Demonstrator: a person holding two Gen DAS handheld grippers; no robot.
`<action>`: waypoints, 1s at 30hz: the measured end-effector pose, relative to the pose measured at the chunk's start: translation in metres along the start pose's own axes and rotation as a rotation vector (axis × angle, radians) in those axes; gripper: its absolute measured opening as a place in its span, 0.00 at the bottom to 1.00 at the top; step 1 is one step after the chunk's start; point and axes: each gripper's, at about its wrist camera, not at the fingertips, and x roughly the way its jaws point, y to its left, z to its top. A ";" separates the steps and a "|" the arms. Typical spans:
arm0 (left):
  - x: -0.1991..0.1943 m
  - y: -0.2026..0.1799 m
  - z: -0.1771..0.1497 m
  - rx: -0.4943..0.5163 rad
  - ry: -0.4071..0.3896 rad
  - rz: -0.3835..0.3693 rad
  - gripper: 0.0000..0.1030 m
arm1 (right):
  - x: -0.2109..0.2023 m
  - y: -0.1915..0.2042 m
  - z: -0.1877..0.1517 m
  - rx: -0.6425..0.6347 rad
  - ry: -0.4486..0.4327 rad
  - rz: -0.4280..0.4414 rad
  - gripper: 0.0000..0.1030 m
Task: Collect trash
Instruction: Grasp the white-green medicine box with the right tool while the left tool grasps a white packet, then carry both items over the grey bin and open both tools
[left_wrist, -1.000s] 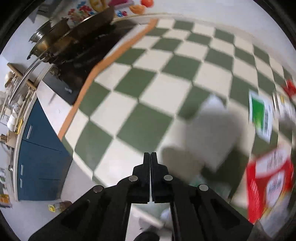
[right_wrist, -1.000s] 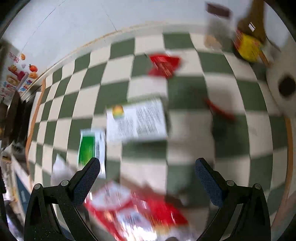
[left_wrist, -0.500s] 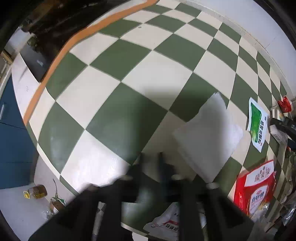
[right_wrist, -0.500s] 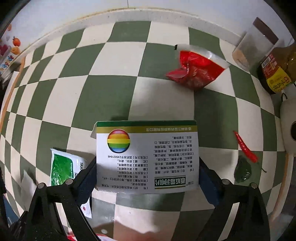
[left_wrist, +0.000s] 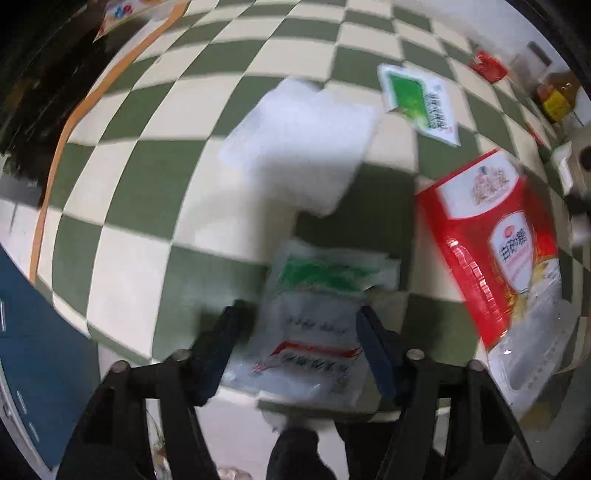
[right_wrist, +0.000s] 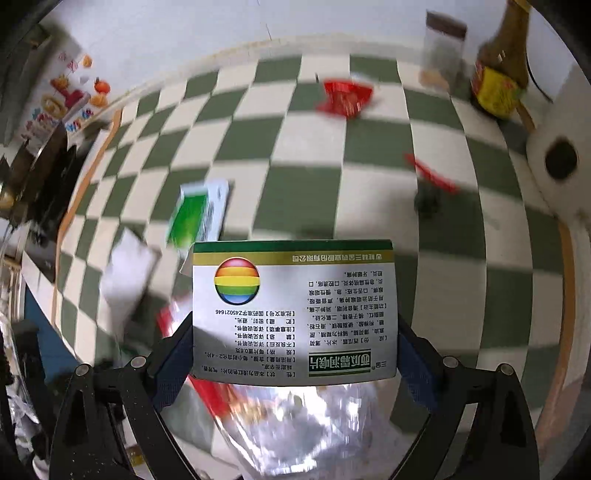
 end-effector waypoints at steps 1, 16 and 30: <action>-0.001 -0.002 0.000 0.000 -0.010 0.003 0.37 | 0.002 -0.001 -0.010 0.000 0.013 0.003 0.94; -0.097 0.034 -0.061 0.102 -0.220 -0.064 0.05 | -0.083 0.025 -0.123 0.108 -0.149 -0.051 0.94; 0.039 0.058 -0.207 0.214 0.105 -0.064 0.05 | 0.031 0.060 -0.374 0.282 0.093 -0.056 0.94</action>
